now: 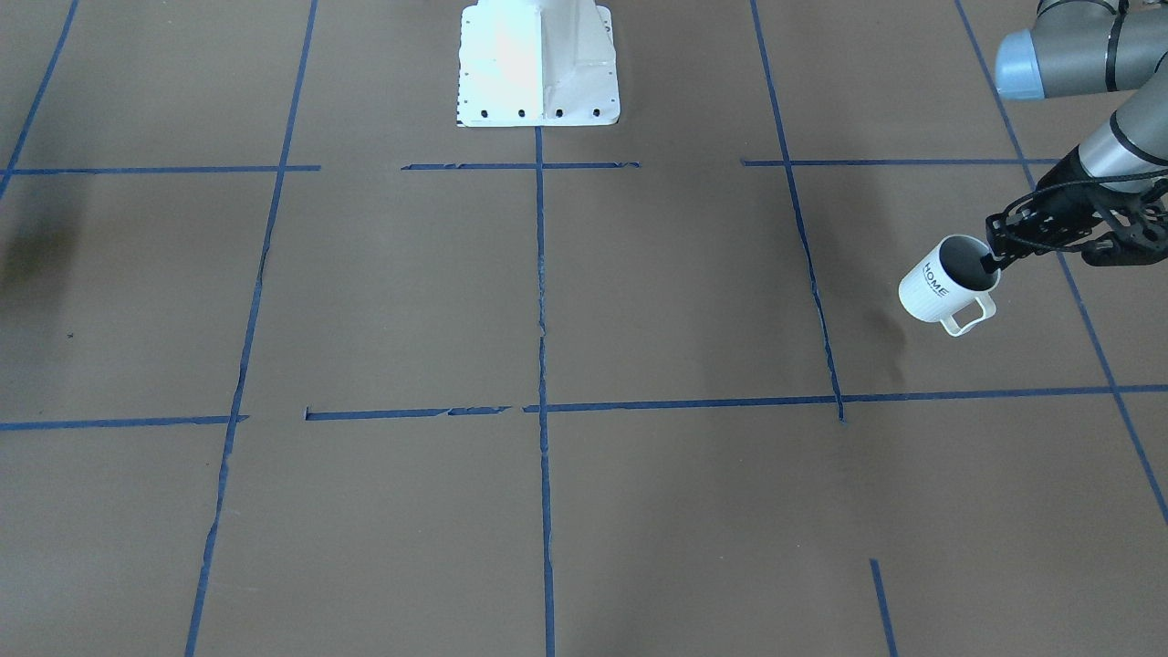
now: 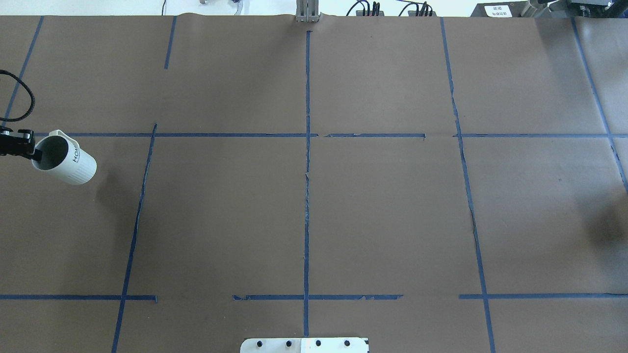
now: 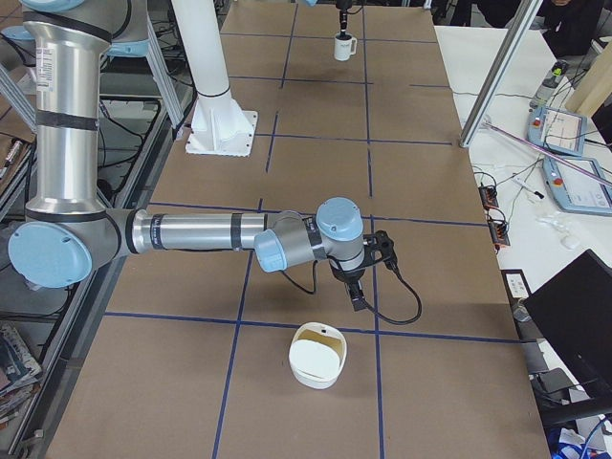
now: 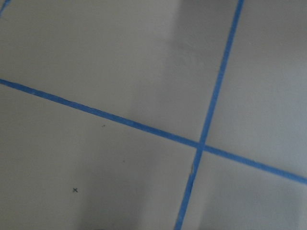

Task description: Left arm hands cup to right arm to dump lemon

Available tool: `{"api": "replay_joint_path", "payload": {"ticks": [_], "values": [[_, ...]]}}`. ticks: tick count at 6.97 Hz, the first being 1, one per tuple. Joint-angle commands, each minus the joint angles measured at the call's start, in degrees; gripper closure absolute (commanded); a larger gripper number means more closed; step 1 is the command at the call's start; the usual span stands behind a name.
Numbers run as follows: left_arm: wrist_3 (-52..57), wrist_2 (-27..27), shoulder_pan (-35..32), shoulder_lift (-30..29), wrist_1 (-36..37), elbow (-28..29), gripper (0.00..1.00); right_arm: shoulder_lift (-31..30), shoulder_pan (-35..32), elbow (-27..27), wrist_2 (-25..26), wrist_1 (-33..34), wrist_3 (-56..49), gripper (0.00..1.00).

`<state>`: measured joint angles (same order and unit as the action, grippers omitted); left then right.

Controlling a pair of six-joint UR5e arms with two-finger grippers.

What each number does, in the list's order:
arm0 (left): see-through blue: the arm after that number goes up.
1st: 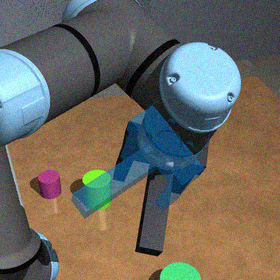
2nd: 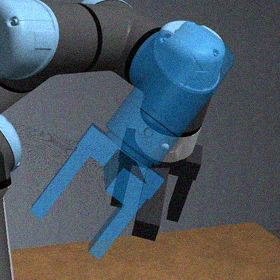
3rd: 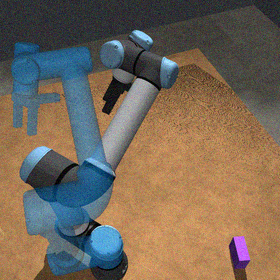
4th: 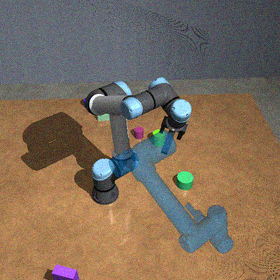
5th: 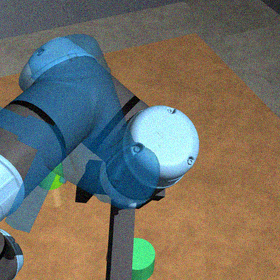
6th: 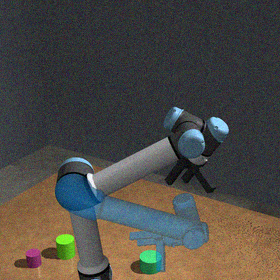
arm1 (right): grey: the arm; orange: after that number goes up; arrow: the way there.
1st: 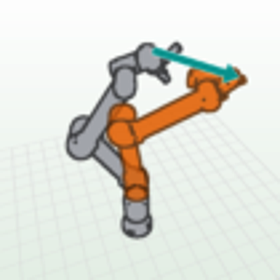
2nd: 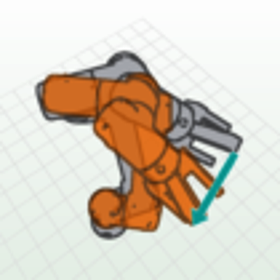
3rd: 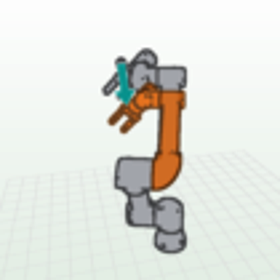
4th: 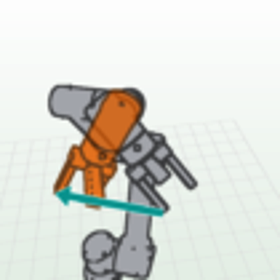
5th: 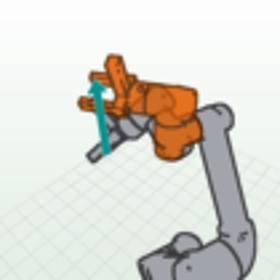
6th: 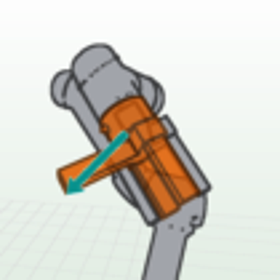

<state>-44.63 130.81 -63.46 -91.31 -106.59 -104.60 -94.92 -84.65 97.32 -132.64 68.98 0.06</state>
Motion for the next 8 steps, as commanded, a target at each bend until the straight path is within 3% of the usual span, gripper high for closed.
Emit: {"api": "replay_joint_path", "payload": {"ticks": [1,3,4,6,7,8], "values": [[-0.10,0.06,-0.09,-9.11,11.00,-0.25,1.00,2.36,6.58,-1.34,3.35,-10.77,0.29,0.00],[-0.28,0.24,0.35,-18.86,21.30,0.97,1.00,9.70,14.73,-2.39,3.62,-16.57,0.28,0.00],[-0.80,0.33,0.53,-22.82,24.12,2.37,1.00,13.06,19.22,-2.49,3.62,-16.16,2.64,0.00],[-7.11,2.60,2.80,-29.16,23.97,7.02,1.00,16.32,24.43,-2.31,6.33,-18.87,5.11,0.01],[-10.09,2.61,3.95,-31.63,23.62,8.87,1.00,18.44,27.06,-2.75,7.13,-23.84,8.26,0.01],[-12.73,2.61,5.61,-33.74,23.45,10.28,1.00,19.94,30.39,-2.84,12.09,-28.59,11.51,0.01]]}}
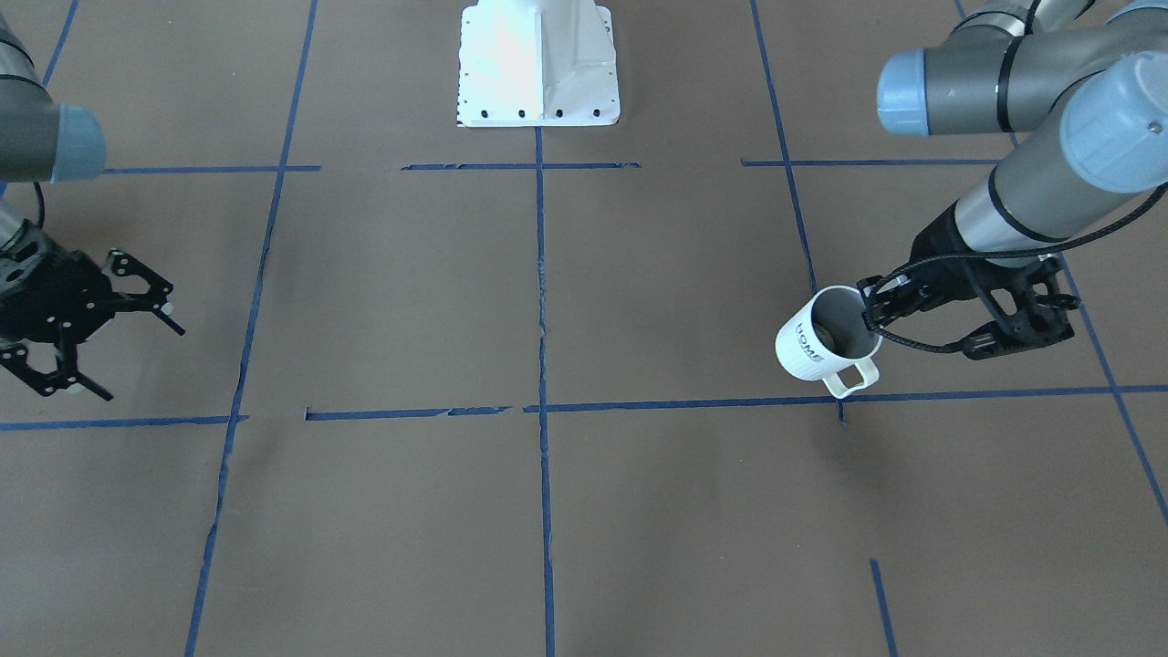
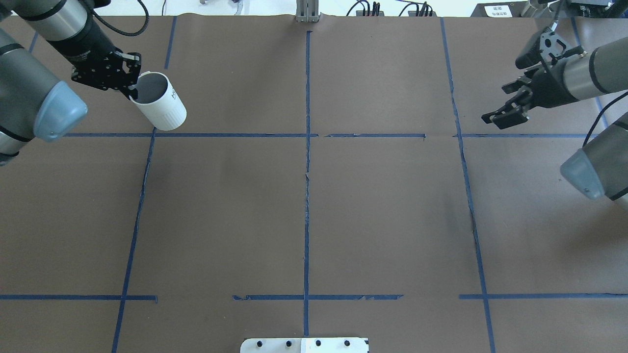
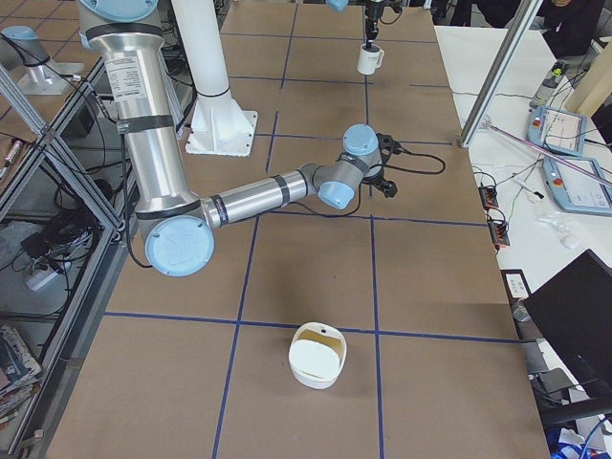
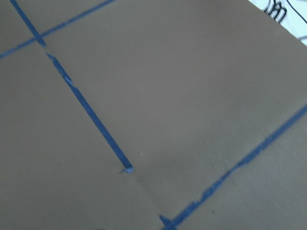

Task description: Left arm hands cup to right arm to dump lemon

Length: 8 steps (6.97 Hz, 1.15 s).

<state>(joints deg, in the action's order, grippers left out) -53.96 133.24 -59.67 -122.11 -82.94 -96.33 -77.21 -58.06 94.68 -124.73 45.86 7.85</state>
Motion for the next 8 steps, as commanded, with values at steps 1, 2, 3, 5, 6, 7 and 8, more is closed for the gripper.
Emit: {"api": "replay_joint_path", "payload": {"ticks": [1,2,3,5,6,7,8], "values": [[-7.17,0.18,3.23,-5.66,-0.30,3.59,1.00,3.72,8.61,-0.20,10.58,-10.65,8.62,0.01],[-9.99,0.18,3.85,-7.25,-0.30,4.65,1.00,5.13,13.36,-0.20,17.43,-15.32,13.98,0.01],[-13.15,0.18,4.64,-9.10,-1.25,6.75,1.00,5.75,18.89,-0.29,24.99,-20.41,16.81,0.01],[-22.19,0.18,6.92,-11.66,-6.24,9.84,1.00,7.67,27.87,-1.08,37.31,-27.30,17.02,0.01],[-26.85,0.18,8.32,-12.10,-8.62,9.85,1.00,10.21,32.35,-1.43,42.15,-27.23,17.54,0.01],[-29.33,0.27,9.64,-12.89,-9.08,9.50,1.00,12.24,33.96,-2.65,45.07,-27.23,17.55,0.01],[-31.01,0.27,11.48,-13.59,-9.17,9.32,1.00,12.69,34.32,-3.10,45.45,-27.14,17.55,0.01]]}}
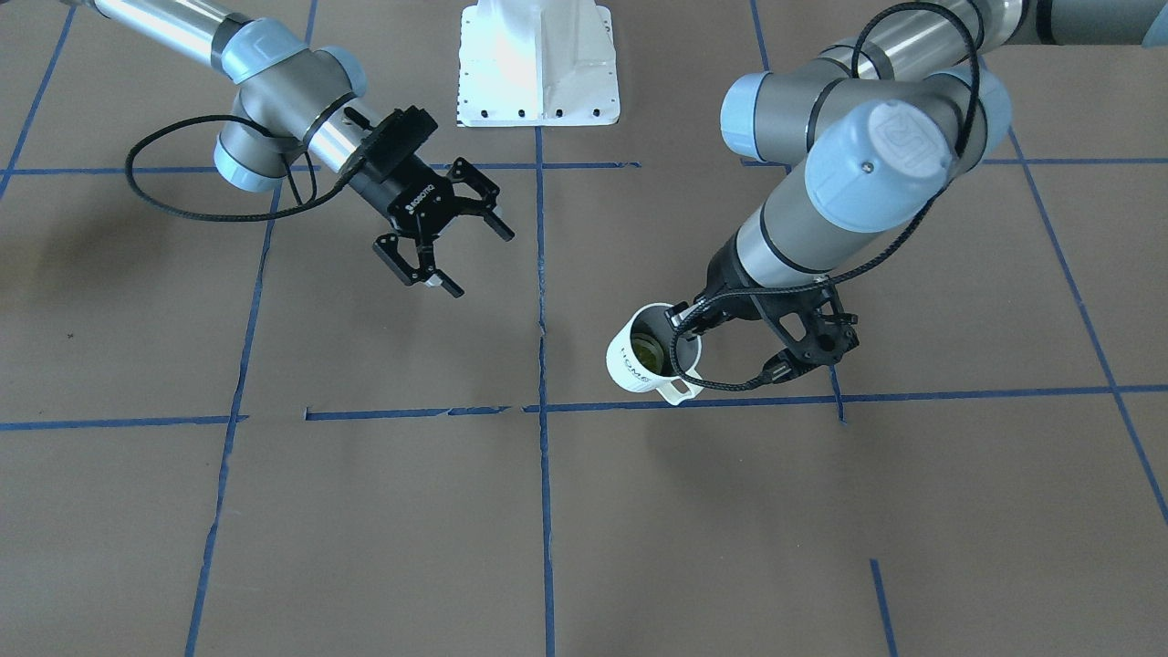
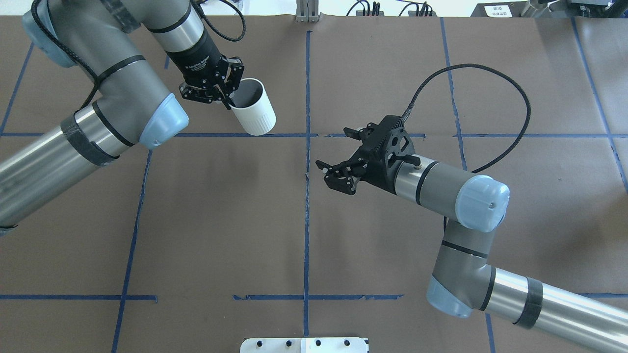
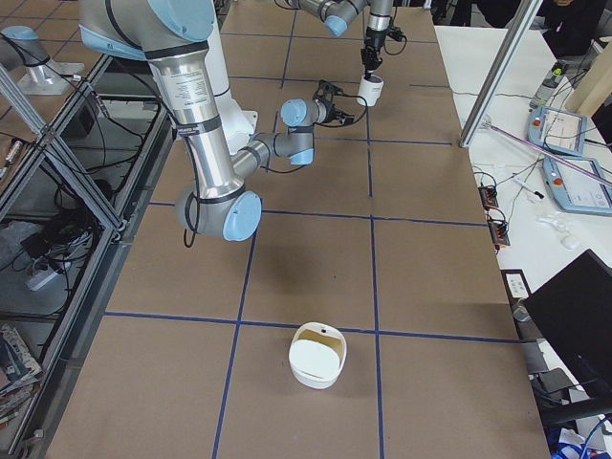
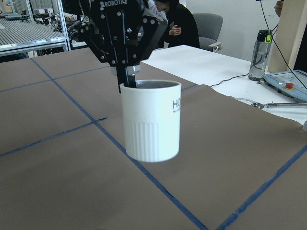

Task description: Left arm hands cup to right arm to dump lemon

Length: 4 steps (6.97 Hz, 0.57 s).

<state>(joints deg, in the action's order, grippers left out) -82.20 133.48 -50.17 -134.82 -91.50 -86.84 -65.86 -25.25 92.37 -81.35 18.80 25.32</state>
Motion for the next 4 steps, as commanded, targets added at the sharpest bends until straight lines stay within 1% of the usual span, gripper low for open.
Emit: {"api": "replay_joint_path", "payload": {"ticks": [1,4], "values": [[-4.09,0.03,2.97,-1.49,-0.61,-0.26,1.00,2.21,2.39,-0.79,2.16,0.01,0.08,0.01],[-9.36,0.12,6.66,-1.76,-2.10,-3.41,1.00,2.22,2.40,-0.79,2.16,0.10,-0.01,0.01]]}}
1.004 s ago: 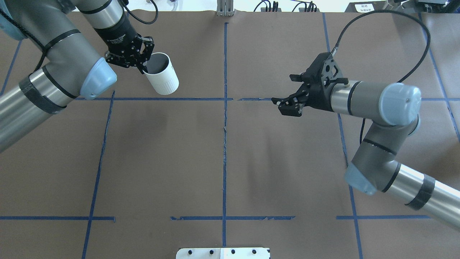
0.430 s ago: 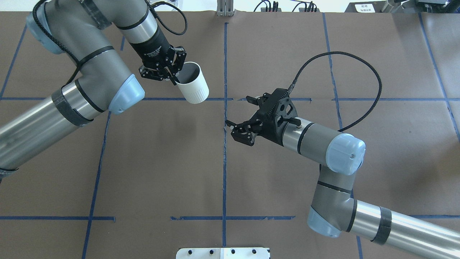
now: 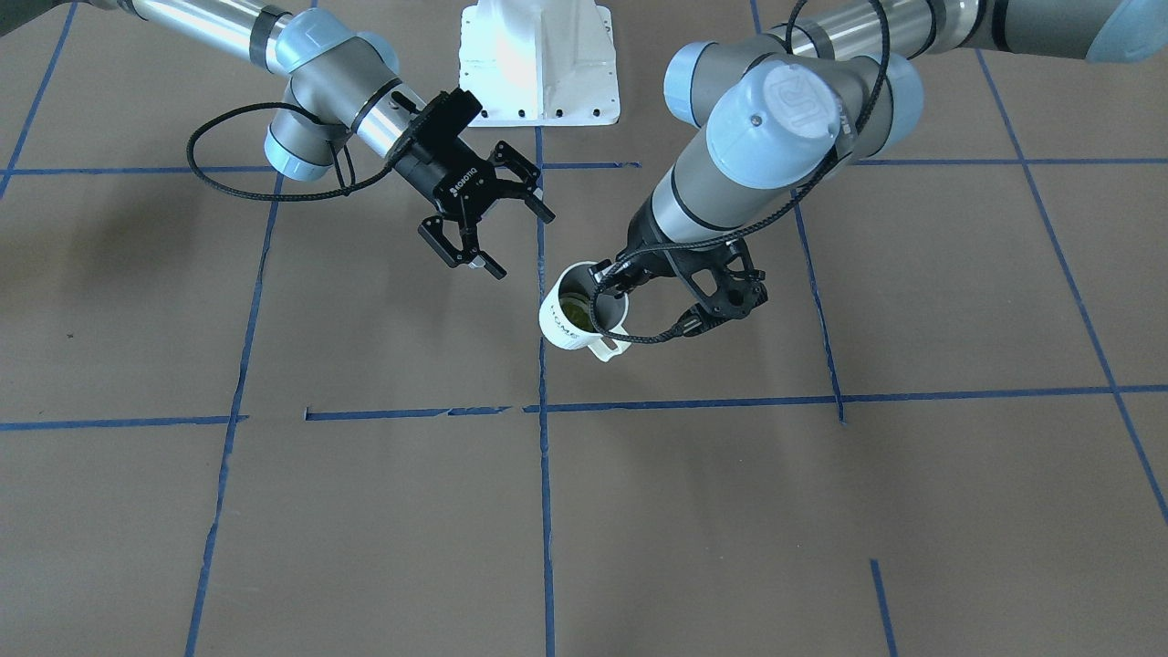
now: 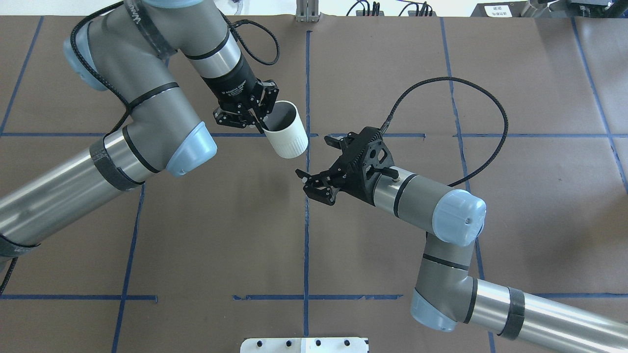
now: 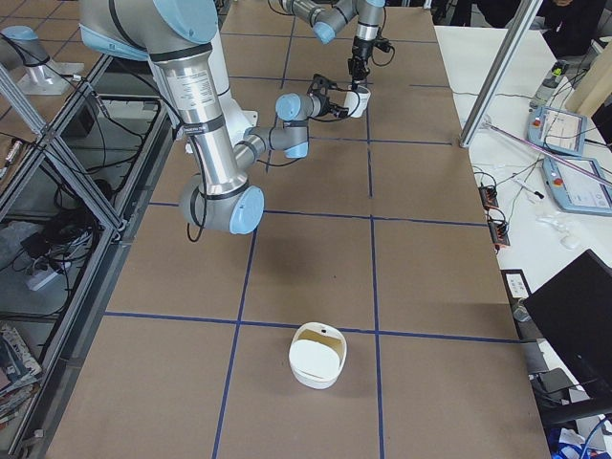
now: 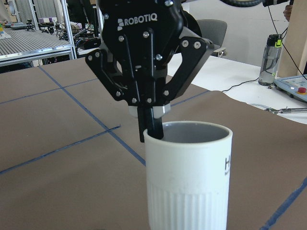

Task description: Left arm hands cup to right arm to dump lemon

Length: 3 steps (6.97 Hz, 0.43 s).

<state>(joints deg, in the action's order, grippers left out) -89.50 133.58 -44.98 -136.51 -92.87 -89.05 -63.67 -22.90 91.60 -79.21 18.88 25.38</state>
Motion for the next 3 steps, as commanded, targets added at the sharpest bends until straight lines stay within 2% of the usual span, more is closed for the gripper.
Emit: {"api": "replay_joint_path", "payload": {"ticks": [1,3], "values": [[-2.26,0.01,2.08,0.01,-0.64,-2.26,1.00,0.03,0.05,-0.02,0.02,-0.16,-0.07,0.01],[-3.66,0.10,2.88,0.10,-0.55,-4.19,1.00,0.03,-0.04,-0.02,0.11,-0.16,-0.07,0.01]]}}
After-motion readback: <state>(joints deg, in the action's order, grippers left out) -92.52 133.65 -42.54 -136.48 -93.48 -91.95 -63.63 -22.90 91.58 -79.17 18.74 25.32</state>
